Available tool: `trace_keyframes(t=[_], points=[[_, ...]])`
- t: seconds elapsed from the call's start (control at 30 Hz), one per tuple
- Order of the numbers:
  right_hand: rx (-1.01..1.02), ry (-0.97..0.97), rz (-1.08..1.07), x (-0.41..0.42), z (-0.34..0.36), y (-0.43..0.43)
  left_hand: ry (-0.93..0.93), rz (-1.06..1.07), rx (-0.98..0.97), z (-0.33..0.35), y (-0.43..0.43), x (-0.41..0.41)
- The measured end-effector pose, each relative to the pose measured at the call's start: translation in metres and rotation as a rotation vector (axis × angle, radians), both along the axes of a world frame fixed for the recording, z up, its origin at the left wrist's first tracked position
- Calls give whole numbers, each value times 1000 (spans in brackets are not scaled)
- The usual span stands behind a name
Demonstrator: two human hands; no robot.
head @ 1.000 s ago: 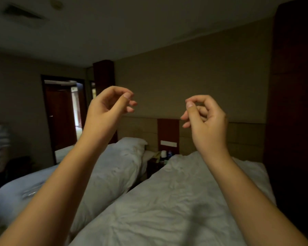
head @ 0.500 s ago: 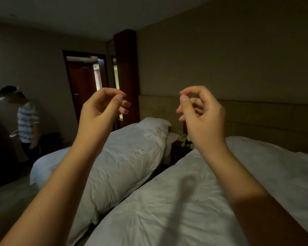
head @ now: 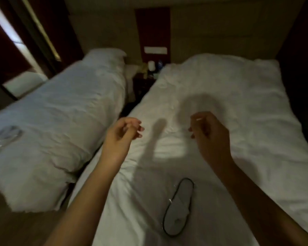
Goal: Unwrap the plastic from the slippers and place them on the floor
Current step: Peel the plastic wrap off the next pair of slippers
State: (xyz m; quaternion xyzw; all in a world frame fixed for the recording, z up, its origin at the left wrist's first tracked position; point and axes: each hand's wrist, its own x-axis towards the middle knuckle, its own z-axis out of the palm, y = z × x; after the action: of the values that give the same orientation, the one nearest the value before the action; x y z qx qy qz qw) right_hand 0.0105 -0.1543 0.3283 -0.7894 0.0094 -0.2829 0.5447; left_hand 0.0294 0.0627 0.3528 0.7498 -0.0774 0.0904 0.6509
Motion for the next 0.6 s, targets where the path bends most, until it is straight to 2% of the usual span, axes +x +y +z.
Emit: trace_keyframes(t=[0.17, 0.27, 0.37, 0.5, 0.6], points=[[-18, 294, -198, -32, -126, -13, 282, -150, 26, -132, -35, 16], [26, 485, -262, -51, -192, -4, 436, -243, 130, -210, -50, 13], [51, 639, -277, -63, -256, 11, 560, -301, 240, -283, -59, 7], [116, 948, -217, -78, -347, 41, 686, -352, 357, -367, -56, 3], [92, 1142, -210, -87, -402, 54, 787, -350, 407, -417, -46, 6]])
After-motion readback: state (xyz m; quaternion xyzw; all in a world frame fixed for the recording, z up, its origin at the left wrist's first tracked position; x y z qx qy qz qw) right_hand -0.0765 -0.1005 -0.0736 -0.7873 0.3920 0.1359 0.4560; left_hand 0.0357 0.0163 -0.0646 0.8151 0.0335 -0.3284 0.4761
